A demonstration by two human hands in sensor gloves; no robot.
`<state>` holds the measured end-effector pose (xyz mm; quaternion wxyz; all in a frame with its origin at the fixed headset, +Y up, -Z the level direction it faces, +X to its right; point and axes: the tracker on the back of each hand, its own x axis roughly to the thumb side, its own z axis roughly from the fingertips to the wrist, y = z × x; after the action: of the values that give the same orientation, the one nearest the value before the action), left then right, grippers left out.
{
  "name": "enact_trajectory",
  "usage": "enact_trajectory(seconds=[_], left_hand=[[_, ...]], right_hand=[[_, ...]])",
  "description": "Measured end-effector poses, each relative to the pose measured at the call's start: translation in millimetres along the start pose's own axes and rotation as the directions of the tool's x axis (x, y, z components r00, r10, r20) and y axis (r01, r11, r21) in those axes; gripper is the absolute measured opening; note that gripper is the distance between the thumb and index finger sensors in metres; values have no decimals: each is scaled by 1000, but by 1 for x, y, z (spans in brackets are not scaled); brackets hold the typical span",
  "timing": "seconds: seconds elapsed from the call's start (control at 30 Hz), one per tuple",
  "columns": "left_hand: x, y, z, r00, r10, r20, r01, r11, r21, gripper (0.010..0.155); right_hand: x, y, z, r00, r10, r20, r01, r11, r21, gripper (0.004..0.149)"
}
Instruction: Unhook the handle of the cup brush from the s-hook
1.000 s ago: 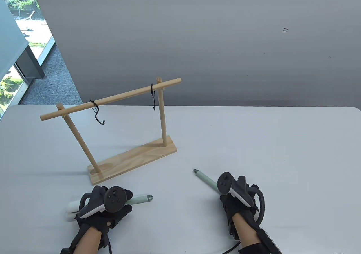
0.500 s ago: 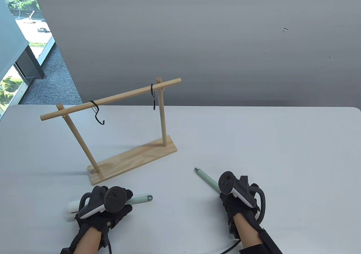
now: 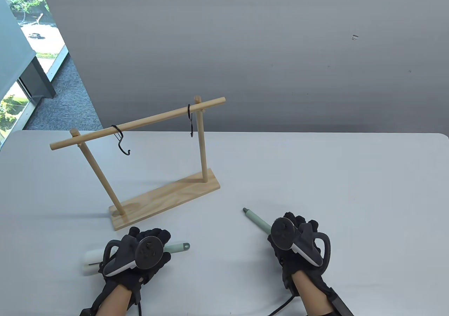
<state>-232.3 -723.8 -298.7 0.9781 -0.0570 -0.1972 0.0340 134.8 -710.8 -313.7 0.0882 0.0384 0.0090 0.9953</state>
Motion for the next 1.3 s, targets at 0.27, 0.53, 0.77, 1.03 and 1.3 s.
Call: enact_trajectory(seconds=[0.27, 0.53, 0.77, 1.03, 1.3], left_hand=[[25, 2, -4, 993, -65, 100, 51, 990, 134, 69], [49, -15, -14, 969, -178, 169, 180, 984, 2, 82], [52, -22, -16, 966, -175, 192, 186, 982, -42, 86], [51, -22, -15, 969, -173, 178, 186, 981, -62, 89], [48, -21, -12, 974, -166, 156, 179, 981, -70, 90]], right_hand=[[8, -5, 31, 991, 16, 129, 7, 983, -183, 75], [14, 18, 32, 977, 96, 188, -79, 992, -100, 81], [18, 24, 31, 971, 109, 210, -97, 993, -70, 82], [16, 29, 25, 974, 89, 210, -87, 996, -16, 82], [15, 28, 24, 975, 68, 214, -66, 998, -14, 82]])
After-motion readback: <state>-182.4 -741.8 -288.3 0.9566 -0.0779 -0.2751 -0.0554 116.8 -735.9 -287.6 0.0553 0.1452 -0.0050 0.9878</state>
